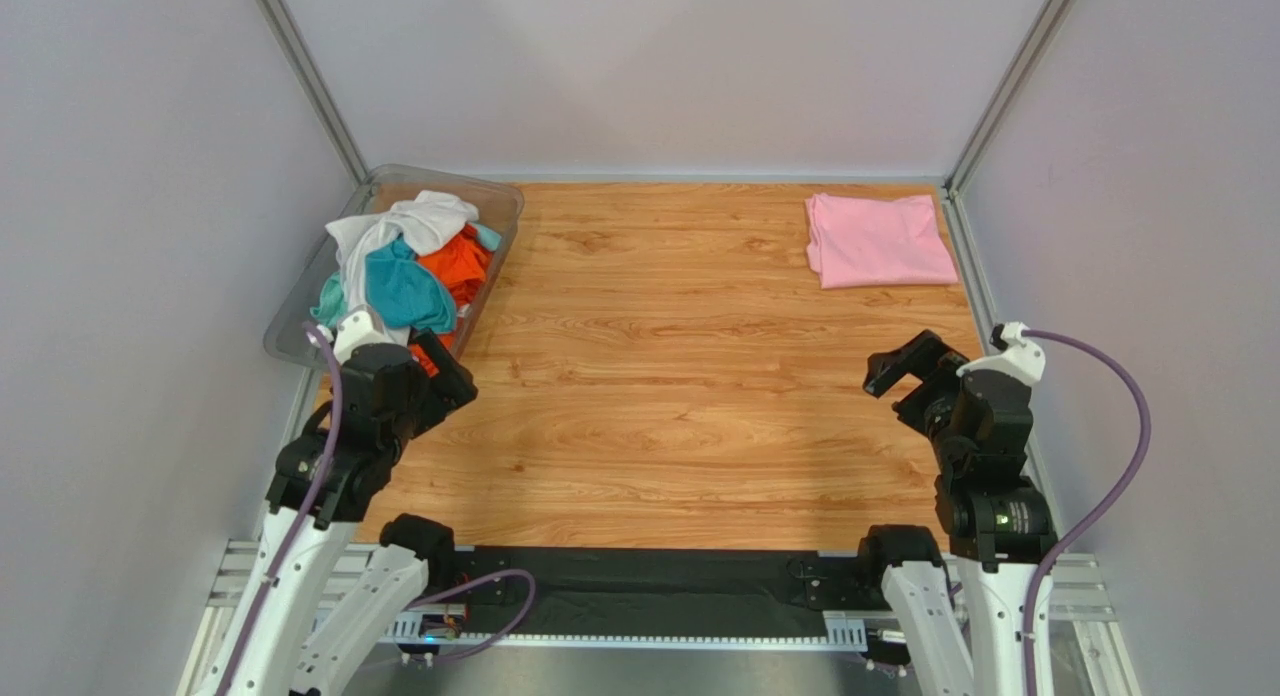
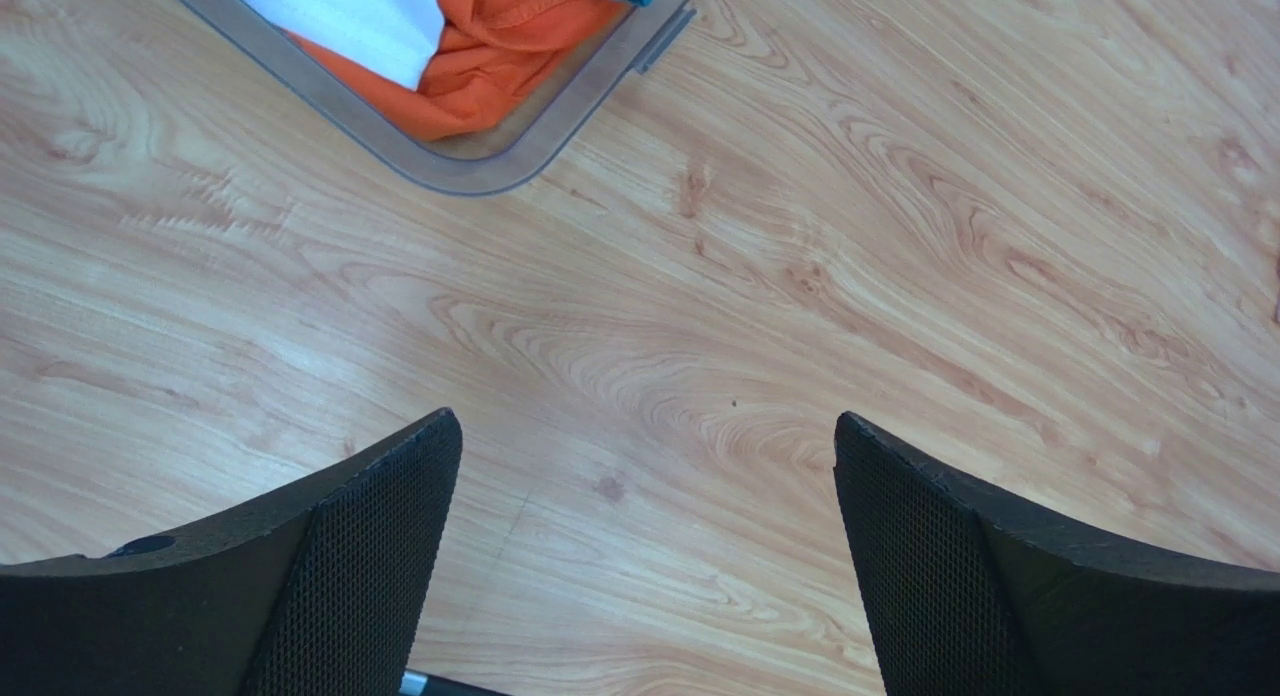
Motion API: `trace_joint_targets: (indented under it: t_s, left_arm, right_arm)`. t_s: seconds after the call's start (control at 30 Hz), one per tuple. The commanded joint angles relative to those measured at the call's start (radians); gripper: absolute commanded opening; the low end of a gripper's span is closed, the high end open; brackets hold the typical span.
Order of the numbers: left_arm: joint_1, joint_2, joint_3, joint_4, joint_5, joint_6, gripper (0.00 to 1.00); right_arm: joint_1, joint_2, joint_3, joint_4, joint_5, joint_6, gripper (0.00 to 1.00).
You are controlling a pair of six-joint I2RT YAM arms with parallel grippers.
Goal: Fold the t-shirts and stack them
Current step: Grab the tshirt from the pile
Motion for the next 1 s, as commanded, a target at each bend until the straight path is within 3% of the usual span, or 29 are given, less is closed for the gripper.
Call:
trace_joint_targets:
  t_s: [0.0,0.1,0.27,0.43,0.63,0.77,0.97]
  left_arm:
    - [0.004,0.062,0.056,0.061,-0.044,-0.025,1.00]
    - [0.004,0.138,0.071,0.102,-0.122,-0.030,1.00]
    - [0.019,0.309,0.140,0.164,-0.264,-0.028,1.00]
    - [0.123,0.466,0.218,0.273,-0.221,0.035,1.00]
    - [0.286,0.710,0.344,0.368,-0.026,0.120,0.99]
    - [0.358,0.895,0.456,0.317,0.009,0.112,0.93]
    - [0.398,1.041,0.545,0.313,0.026,0.131,0.82]
  right_arm:
    - [0.001,-0.009,0.013,0.052,-0.060,-0.046,1.00]
    - [0.001,-0.008,-0.026,0.130,-0.220,-0.102,1.00]
    - [0.001,0.043,0.003,0.102,-0.196,-0.087,1.00]
    - [-0.001,0.144,0.031,0.055,-0.223,-0.106,1.00]
    - [0.001,0.189,0.033,0.056,-0.266,-0.117,1.00]
    - [0.001,0.189,0.025,0.067,-0.256,-0.114,1.00]
    - [0.001,0.184,0.020,0.065,-0.277,-0.122,1.00]
